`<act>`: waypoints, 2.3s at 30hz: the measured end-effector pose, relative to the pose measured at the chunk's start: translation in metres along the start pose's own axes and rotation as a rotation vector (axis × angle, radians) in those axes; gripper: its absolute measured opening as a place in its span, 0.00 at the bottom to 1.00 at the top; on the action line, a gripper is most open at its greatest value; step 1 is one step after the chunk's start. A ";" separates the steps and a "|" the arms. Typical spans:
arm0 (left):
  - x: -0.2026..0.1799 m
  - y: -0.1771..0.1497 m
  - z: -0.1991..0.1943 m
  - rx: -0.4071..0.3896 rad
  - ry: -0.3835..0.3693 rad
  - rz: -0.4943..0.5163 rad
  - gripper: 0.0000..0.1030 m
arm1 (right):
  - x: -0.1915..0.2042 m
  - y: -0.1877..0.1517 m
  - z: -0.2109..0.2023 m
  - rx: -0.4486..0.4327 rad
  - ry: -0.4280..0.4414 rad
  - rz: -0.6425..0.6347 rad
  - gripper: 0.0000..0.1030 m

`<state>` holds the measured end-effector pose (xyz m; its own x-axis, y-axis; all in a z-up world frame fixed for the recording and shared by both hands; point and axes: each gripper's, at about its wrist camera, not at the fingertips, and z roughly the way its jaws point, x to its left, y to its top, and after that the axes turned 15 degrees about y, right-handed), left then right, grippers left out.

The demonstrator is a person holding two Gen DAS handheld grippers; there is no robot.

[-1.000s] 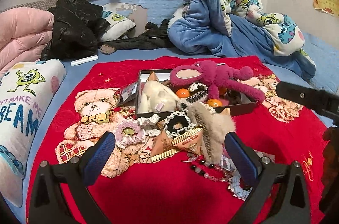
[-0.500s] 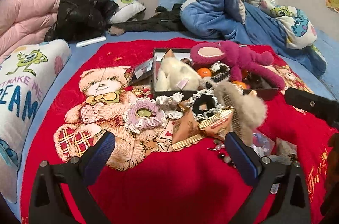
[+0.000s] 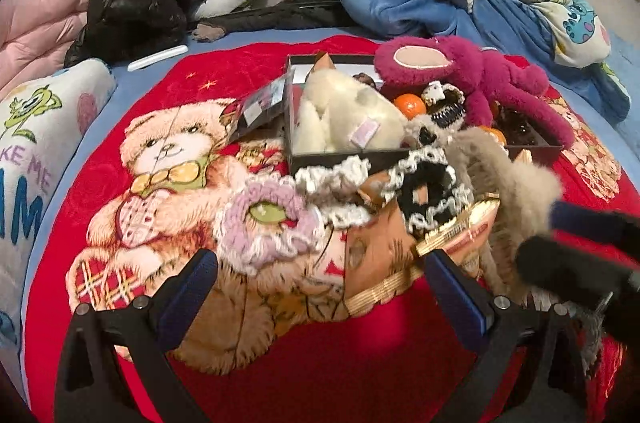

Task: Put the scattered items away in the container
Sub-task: 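Grasp a brown chocolate packet with the right gripper while the left grasps another packet, then carry both chocolate packets up over the black box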

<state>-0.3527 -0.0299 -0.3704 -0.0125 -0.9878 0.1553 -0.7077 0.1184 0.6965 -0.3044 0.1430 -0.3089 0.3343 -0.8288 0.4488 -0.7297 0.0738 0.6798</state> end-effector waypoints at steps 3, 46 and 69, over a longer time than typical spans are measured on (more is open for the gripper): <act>-0.002 0.002 0.007 0.013 -0.015 0.001 1.00 | 0.004 0.000 0.011 0.025 0.025 -0.011 0.69; 0.008 -0.008 0.026 0.094 0.002 -0.012 0.69 | -0.020 -0.002 0.057 0.099 0.037 0.089 0.25; 0.030 0.019 -0.027 -0.038 -0.062 -0.070 0.21 | -0.005 0.028 0.001 -0.002 0.069 0.069 0.22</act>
<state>-0.3474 -0.0543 -0.3333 -0.0086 -0.9980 0.0629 -0.6811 0.0519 0.7304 -0.3269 0.1485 -0.2926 0.3238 -0.7817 0.5330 -0.7509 0.1304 0.6474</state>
